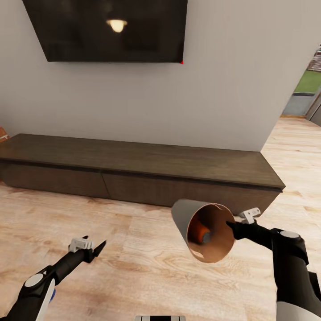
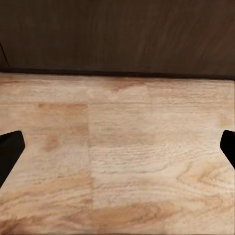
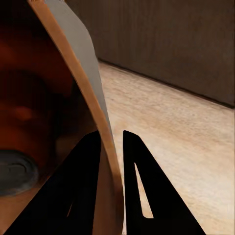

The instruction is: Put the three can of soda from the living room inside the tash can in the kitchen.

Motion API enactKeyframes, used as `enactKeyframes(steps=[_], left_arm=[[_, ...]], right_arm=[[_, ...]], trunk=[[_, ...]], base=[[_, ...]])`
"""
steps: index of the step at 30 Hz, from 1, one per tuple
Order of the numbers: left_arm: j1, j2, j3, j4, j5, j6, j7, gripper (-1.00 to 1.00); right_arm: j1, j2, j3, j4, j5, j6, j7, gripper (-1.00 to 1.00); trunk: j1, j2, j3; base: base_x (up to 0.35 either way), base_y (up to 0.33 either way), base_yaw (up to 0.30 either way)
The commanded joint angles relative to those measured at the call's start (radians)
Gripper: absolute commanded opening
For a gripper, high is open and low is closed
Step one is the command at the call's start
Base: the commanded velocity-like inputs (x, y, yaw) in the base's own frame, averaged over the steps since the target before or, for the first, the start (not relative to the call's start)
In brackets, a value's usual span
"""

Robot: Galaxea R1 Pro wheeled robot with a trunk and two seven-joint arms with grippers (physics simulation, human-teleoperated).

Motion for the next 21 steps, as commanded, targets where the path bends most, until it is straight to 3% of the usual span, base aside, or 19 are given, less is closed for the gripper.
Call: enactKeyframes(steps=[1,9,21], left_arm=[[0.0,0.0,0.0,0.007,0.002,-0.009,0.012,1.0],[0.0,0.0,-0.001,0.019,0.002,-0.022,0.033,1.0],[0.0,0.001,-0.002,0.049,-0.004,-0.023,0.051,1.0]], right_arm=[[0.01,0.001,-0.008,0.0,-0.027,-0.021,0.003,-1.0],[0.03,0.001,-0.027,0.004,-0.102,-0.127,0.001,-1.0],[0.039,0.005,-0.025,0.006,-0.113,-0.136,0.001,-1.0]], trunk=[[0.0,0.0,0.0],[0.0,0.0,0.0],[0.0,0.0,0.0]], base=[[0.0,0.0,0.0],[0.017,0.01,0.0],[0.115,0.223,0.0]])
